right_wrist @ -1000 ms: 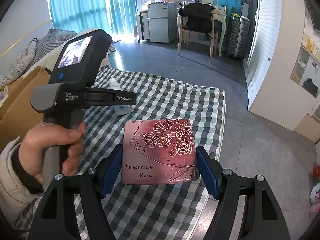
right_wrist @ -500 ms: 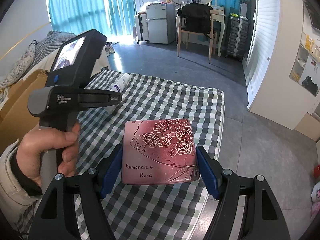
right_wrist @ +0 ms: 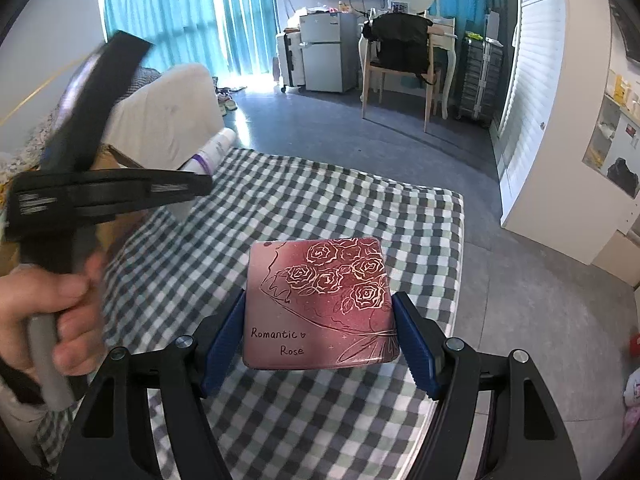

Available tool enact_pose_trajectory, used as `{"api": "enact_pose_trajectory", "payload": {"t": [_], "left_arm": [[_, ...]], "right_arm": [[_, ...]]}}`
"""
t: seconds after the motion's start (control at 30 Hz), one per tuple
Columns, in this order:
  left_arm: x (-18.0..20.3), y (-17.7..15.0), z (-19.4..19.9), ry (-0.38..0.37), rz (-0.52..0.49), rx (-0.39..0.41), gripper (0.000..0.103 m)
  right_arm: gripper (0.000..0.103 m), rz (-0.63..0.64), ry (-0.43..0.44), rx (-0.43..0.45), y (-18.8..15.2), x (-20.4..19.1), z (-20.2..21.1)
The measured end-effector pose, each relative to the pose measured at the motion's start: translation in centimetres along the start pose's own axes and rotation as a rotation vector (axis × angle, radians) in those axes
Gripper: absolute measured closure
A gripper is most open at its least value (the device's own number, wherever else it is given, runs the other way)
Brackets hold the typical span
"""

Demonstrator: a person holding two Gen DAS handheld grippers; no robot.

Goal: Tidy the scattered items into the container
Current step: 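Carry the cream tube and pink tin over the cardboard box with both tools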

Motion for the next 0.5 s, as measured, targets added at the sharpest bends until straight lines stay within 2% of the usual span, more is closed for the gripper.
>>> {"api": "enact_pose_trajectory", "payload": {"t": [0.27, 0.5], "left_arm": [[-3.2, -1.1, 6.6, 0.027, -0.029, 0.079, 0.097], [-6.6, -3.0, 11.7, 0.03, -0.048, 0.108, 0.097]], "right_arm": [[0.031, 0.035, 0.013, 0.024, 0.4, -3.7, 1.9], [0.031, 0.067, 0.014, 0.058, 0.8, -7.5, 4.5]]}}
Point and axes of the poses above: each gripper's, at about its wrist camera, not at the fingertips, and z roughly against the way its jaws point, x to its right, y to its top, the point moved 2 cm from there along -z, roughly the way its jaws point, and after that the axes turned 4 degrees about y, right-handed, at the moved point
